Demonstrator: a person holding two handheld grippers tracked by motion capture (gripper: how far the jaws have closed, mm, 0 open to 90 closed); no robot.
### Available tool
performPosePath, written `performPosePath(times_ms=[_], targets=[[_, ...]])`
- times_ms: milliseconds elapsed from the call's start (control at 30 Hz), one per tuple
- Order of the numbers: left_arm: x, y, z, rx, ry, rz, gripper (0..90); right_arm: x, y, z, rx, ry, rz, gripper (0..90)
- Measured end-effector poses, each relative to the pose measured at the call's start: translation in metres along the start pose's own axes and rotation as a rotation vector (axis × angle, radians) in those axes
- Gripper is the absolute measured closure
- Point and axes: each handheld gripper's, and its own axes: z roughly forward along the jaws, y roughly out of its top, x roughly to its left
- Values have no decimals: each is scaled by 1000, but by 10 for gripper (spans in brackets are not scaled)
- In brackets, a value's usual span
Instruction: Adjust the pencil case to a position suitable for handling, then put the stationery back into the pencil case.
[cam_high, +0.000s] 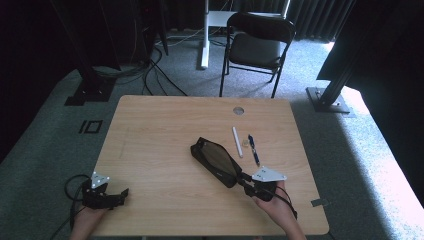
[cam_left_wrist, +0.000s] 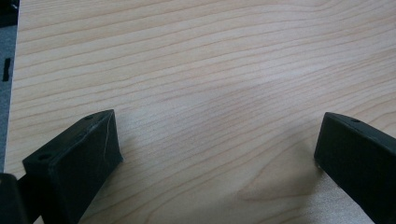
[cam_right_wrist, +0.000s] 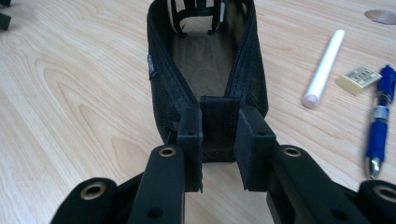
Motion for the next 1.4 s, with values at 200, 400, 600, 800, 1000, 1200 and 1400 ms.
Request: performPosePath(times_ms=[200,400,600,800,1000,1200,1400], targets=[[0,0,0,0,0,0,5,-3,-6,-11,5,-12,-1,736],[0,0,0,0,0,0,5,-6,-15,-21,12,-16,11,735],[0,0,0,0,0,0,5,-9,-23,-36,12,-33,14,735],[0,0,0,0,0,0,5,-11,-26,-44,17,-31,0,671],[0,0,0,0,0,0,5,-13,-24,-49,-14,-28,3,603],[0,0,0,0,0,0,5,-17,-22,-53,-40,-41,19,555],[0,0,0,0,0,0,5,-22,-18,-58,-75,-54,31,511]])
